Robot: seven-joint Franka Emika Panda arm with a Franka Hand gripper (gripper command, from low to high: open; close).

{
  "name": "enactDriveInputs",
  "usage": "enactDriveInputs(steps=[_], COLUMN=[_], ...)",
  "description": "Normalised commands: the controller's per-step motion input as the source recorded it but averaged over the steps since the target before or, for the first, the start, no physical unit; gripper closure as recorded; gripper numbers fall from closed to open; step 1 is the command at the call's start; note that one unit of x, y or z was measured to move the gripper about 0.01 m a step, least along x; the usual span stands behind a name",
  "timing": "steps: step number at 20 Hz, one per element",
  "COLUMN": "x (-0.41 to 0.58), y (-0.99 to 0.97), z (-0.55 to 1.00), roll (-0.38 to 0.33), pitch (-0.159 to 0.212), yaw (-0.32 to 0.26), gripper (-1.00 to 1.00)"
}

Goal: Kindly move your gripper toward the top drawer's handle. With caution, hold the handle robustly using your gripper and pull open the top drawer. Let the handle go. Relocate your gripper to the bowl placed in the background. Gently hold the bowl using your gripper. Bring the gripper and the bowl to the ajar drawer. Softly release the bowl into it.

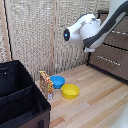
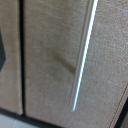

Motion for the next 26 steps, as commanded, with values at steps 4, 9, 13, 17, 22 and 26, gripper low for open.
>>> enactDriveInputs(steps=[4, 9, 13, 17, 22, 26], x=[-0.090, -0.085, 0.010, 0.000, 0.000, 0.022], y=[-0.75, -0.50, -0.04, -0.07, 0.02, 0.04], z=[0.32, 0.07, 0.00, 0.00, 0.04, 0.18], roll=[-0.087, -0.058, 0.000, 0.010, 0.042, 0.189], pitch=[-0.048, -0.018, 0.002, 0.000, 0.000, 0.000], yaw=[0.003, 0.028, -0.001, 0.000, 0.023, 0.034], gripper=[-1.00, 1.00, 1.00, 1.00, 1.00, 1.00])
